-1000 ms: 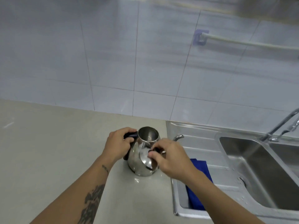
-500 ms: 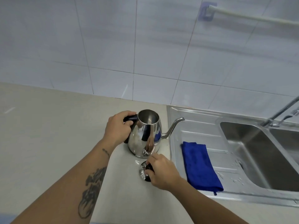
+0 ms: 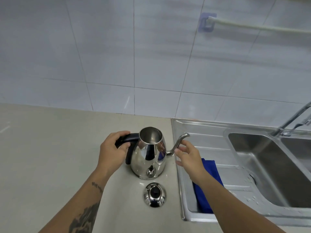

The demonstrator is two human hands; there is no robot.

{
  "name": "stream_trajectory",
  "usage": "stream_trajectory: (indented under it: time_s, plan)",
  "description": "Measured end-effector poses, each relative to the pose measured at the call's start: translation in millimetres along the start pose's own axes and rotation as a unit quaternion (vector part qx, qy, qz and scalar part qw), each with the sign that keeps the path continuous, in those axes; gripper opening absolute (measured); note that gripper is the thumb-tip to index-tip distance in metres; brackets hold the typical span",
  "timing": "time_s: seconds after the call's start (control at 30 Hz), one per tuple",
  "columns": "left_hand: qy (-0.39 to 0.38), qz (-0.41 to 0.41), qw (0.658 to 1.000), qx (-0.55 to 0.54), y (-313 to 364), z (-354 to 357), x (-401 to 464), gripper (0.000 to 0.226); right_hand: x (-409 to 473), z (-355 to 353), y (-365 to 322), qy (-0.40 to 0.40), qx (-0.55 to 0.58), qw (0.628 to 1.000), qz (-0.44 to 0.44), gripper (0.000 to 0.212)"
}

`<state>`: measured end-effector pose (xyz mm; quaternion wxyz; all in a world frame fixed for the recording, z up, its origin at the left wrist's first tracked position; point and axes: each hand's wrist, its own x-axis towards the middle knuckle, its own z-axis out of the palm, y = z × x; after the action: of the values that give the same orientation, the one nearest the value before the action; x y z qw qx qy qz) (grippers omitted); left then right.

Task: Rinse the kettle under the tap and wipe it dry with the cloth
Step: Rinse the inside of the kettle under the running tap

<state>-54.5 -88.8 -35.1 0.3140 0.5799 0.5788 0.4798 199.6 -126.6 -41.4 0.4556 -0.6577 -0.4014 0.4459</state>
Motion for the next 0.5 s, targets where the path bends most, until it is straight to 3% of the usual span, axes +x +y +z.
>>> stream_trajectory:
  time_s: [0.13, 0.3, 0.4, 0.5]
  plan:
    - [0.017, 0.011, 1.0, -0.022, 3, 3, -3, 0.037, 12, 7, -6, 0.029, 0.077, 0.996, 0.037, 0.02]
    - [0.026, 0.077, 0.997, -0.012, 27, 16, -16, 0.038, -6, -19, -14, 0.039, 0.117, 0.992, 0.0, 0.023]
    - [0.012, 0.158, 0.987, 0.022, 54, 32, -25, 0.037, -19, -59, -20, 0.047, 0.122, 0.991, -0.034, 0.022]
    - [-0.017, 0.285, 0.954, 0.087, 85, 62, -39, 0.035, -26, -112, -24, 0.071, 0.102, 0.99, -0.061, 0.021]
